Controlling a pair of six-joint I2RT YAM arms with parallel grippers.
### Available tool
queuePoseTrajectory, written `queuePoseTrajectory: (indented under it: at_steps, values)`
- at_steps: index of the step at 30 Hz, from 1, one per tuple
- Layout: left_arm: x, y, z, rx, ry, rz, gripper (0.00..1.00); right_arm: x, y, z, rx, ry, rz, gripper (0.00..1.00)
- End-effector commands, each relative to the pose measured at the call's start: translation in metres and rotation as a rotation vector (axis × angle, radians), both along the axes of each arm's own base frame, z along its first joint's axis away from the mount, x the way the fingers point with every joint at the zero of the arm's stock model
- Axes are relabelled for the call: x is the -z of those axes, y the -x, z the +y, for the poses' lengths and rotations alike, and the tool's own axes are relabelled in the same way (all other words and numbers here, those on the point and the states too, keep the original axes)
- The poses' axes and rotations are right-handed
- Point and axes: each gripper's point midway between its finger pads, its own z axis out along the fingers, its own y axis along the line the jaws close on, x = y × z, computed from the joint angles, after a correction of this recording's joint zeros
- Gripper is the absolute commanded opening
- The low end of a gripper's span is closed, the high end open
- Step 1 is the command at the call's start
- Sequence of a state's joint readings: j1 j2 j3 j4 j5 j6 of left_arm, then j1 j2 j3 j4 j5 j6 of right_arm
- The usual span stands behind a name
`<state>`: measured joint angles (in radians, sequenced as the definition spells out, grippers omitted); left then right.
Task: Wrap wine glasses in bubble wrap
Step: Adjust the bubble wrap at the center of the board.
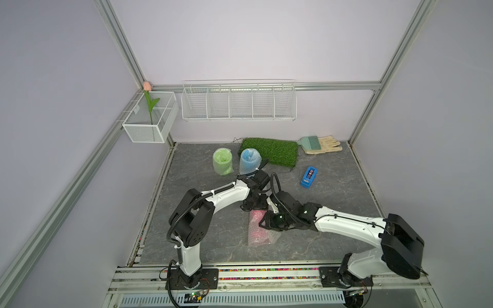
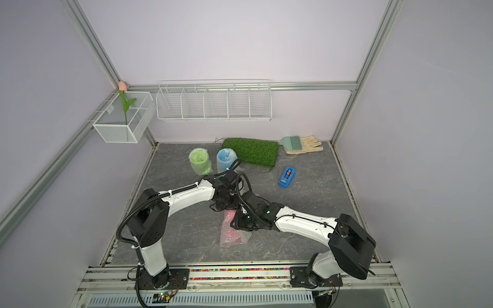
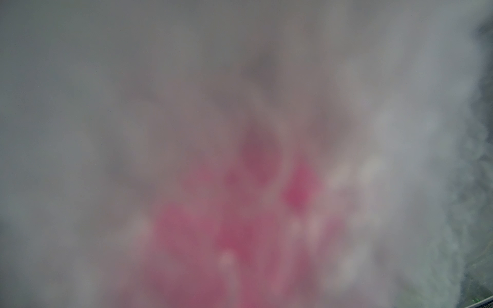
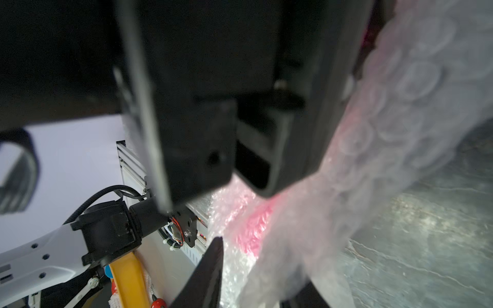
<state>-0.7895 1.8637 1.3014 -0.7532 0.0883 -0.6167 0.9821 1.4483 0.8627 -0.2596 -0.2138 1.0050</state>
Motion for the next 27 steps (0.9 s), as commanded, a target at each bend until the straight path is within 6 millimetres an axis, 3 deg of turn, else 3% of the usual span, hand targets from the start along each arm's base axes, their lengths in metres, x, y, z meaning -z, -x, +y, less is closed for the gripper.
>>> queuePoseTrajectory:
  at_steps: [1,5,10,12,14,19,24,27]
  values:
    - [0.027,-0.004,0.016,-0.086,-0.047,0.025,0.69,0.0,0.002,0.005,0.009,0.045,-0.02,0.47]
    - [0.022,-0.008,0.015,-0.122,-0.03,0.02,0.7,0.001,0.009,0.014,-0.005,0.079,-0.064,0.61]
    - [0.021,-0.009,0.014,-0.157,-0.01,0.019,0.73,0.009,0.011,0.02,-0.014,0.149,-0.116,0.72]
    - [0.021,-0.008,0.014,-0.171,0.0,0.026,0.74,0.013,0.01,0.018,-0.015,0.214,-0.152,0.72]
    - [0.02,-0.008,0.014,-0.184,0.008,0.028,0.76,0.016,0.008,0.011,-0.012,0.29,-0.185,0.67]
    - [0.016,-0.006,0.014,-0.212,0.034,0.035,0.83,0.024,0.004,0.005,-0.008,0.385,-0.224,0.41]
    - [0.005,-0.007,0.024,-0.227,0.04,0.017,0.88,0.014,0.003,0.0,-0.017,0.43,-0.261,0.23]
    - [-0.008,-0.012,0.031,-0.238,0.057,-0.012,0.94,0.009,0.005,-0.004,-0.058,0.439,-0.276,0.17]
